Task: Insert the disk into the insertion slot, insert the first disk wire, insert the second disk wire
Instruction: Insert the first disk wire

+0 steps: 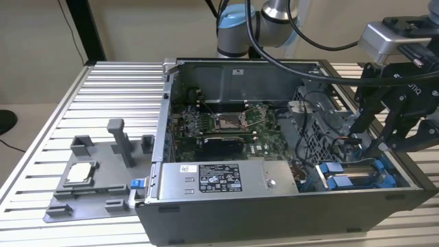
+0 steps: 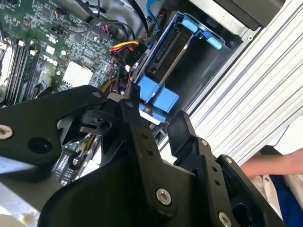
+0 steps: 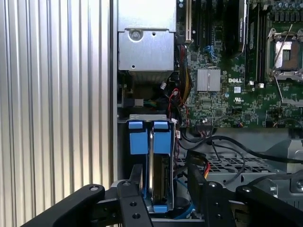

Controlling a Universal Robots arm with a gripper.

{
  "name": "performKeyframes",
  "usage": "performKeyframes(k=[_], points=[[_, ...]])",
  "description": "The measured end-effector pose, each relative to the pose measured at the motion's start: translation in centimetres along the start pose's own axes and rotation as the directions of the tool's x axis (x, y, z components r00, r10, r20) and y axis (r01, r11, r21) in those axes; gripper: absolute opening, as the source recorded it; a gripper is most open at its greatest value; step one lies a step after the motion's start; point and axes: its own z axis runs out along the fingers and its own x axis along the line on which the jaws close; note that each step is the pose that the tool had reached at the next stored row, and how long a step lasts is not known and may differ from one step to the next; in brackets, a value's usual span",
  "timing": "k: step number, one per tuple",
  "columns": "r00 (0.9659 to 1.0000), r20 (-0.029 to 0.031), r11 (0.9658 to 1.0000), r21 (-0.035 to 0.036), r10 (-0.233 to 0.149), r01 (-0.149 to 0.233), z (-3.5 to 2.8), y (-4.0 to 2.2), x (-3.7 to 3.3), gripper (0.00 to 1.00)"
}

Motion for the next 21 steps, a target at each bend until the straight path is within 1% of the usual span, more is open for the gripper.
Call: performKeyframes(k=[7, 9, 11, 13, 18, 19, 21], points=[[1.0000, -0.0006, 1.0000, 0.0000, 0.000, 0.000, 0.00, 0.00, -0.01, 1.00], [1.0000, -0.0007, 1.0000, 0.0000, 0.000, 0.000, 0.00, 0.00, -0.12, 1.00], [1.0000, -0.0006, 1.0000, 0.0000, 0.000, 0.000, 0.03, 0.00, -0.47, 1.00], [1.0000, -0.0004, 1.0000, 0.0000, 0.000, 0.000, 0.07, 0.00, -1.00, 1.00], [1.0000, -0.0003, 1.0000, 0.0000, 0.000, 0.000, 0.17, 0.01, -2.62, 1.00], [1.0000, 0.0000, 1.0000, 0.0000, 0.000, 0.000, 0.18, 0.01, -2.81, 1.00], [1.0000, 0.0006, 1.0000, 0.0000, 0.000, 0.000, 0.22, 0.01, -2.95, 1.00]])
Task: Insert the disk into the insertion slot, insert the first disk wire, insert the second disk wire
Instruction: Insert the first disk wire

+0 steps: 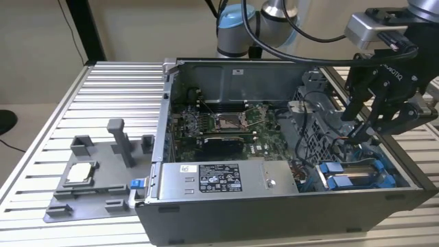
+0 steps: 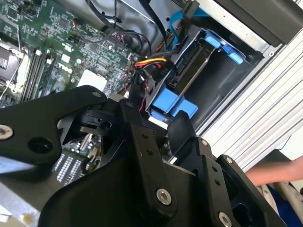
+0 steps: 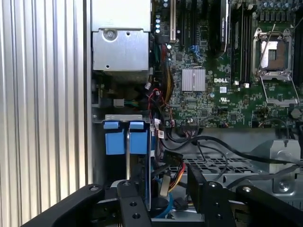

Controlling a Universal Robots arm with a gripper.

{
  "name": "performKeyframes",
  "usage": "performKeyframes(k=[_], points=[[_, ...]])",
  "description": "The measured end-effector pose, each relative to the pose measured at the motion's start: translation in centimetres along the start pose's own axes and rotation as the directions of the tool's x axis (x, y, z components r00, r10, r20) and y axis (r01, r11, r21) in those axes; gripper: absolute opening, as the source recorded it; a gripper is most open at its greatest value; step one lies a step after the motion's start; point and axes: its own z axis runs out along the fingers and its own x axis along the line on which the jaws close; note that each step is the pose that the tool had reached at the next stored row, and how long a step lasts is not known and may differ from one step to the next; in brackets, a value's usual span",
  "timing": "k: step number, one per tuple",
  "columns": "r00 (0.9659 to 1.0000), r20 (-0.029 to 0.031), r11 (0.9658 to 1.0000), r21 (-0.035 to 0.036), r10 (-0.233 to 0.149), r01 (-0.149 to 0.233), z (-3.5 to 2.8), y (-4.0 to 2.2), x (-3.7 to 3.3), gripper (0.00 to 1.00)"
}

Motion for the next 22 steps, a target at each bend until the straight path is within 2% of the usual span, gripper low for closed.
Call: performKeyframes(k=[3, 6, 11, 14, 18, 22], points=[[1.0000, 0.0010, 1.0000, 0.0001, 0.003, -0.003, 0.08, -0.18, 0.00, 1.00], [1.0000, 0.0029, 1.0000, 0.0002, 0.008, -0.008, 0.17, -0.66, -0.01, 1.00], [0.9997, 0.0086, 0.9997, 0.0007, 0.025, -0.025, 0.42, -1.13, 0.00, 1.00], [0.9988, 0.0173, 0.9990, 0.0010, 0.045, -0.046, 0.73, -1.22, 0.02, 1.00], [0.9978, 0.0243, 0.9981, 0.0012, 0.061, -0.062, 1.12, -1.58, 0.04, 1.00], [0.9965, 0.0389, 0.9973, 0.0005, 0.074, -0.074, 1.59, -1.85, 0.08, 1.00]])
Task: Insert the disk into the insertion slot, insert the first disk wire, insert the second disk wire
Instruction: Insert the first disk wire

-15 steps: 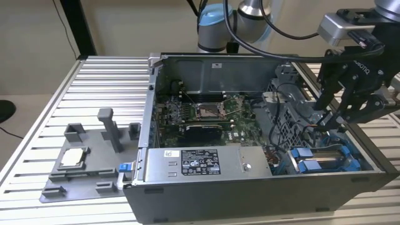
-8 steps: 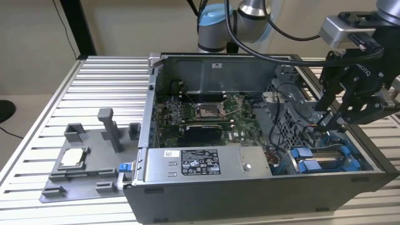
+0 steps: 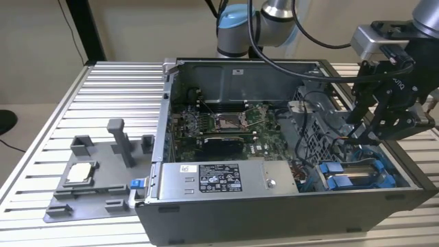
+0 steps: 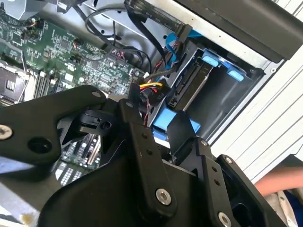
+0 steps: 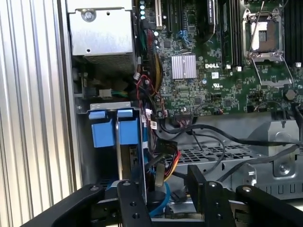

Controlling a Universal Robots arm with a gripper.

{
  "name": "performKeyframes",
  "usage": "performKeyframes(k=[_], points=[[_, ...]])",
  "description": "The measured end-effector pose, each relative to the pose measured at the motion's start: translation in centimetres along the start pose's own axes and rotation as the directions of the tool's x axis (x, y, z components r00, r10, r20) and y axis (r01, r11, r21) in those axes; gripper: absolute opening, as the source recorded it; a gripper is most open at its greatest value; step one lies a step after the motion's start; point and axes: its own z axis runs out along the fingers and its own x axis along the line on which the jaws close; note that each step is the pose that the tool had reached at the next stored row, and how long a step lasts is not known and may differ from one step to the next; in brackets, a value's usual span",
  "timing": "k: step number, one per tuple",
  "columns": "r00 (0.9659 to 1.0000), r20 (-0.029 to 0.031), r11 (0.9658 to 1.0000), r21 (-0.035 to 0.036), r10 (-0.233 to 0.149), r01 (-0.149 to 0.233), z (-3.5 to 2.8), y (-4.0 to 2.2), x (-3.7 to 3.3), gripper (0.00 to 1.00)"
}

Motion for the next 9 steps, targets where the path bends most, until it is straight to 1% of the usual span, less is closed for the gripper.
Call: performKeyframes(k=[3, 5, 7, 9], points=[[1.0000, 0.0059, 1.0000, -0.0001, 0.006, -0.006, 0.27, -0.27, 0.04, 1.00], [0.9999, 0.0082, 1.0000, -0.0001, 0.009, -0.009, 0.39, -0.49, 0.08, 1.00], [0.9999, 0.0096, 0.9999, 0.0001, 0.013, -0.013, 0.48, -0.54, 0.25, 1.00], [0.9998, 0.0132, 0.9999, 0.0001, 0.017, -0.017, 0.57, -0.56, 0.43, 1.00]])
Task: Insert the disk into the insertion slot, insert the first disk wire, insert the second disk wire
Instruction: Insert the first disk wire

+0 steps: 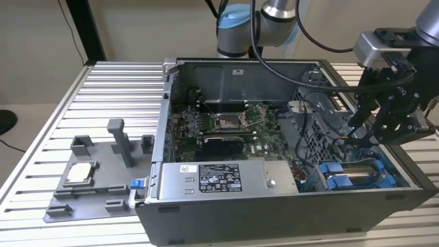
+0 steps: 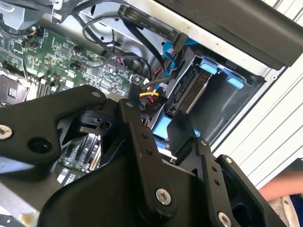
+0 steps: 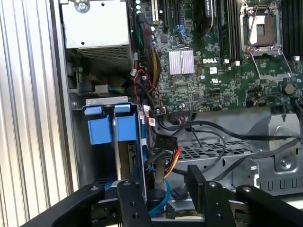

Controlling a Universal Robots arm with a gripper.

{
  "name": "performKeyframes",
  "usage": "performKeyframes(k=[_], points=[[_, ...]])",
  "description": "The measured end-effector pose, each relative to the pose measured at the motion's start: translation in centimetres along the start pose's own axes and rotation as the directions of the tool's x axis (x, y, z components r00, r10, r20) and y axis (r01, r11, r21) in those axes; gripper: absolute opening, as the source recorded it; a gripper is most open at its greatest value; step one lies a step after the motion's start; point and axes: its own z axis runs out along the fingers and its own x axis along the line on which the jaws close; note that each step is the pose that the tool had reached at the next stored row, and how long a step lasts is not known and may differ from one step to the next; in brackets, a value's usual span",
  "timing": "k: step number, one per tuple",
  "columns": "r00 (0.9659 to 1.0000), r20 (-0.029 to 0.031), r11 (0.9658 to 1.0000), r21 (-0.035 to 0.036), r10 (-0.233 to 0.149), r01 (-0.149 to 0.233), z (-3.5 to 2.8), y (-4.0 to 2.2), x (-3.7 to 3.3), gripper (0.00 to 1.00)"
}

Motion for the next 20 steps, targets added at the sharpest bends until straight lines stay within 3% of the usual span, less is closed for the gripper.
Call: performKeyframes(k=[5, 12, 20], points=[[0.9999, 0.0075, 1.0000, -0.0001, 0.007, -0.007, 0.41, -0.04, 0.24, 1.00], [0.9996, 0.0262, 0.9999, -0.0013, 0.014, -0.014, 0.90, -0.04, 0.36, 1.00], [0.9995, 0.0262, 0.9999, -0.0012, 0.016, -0.016, 1.00, -0.04, 0.44, 1.00]])
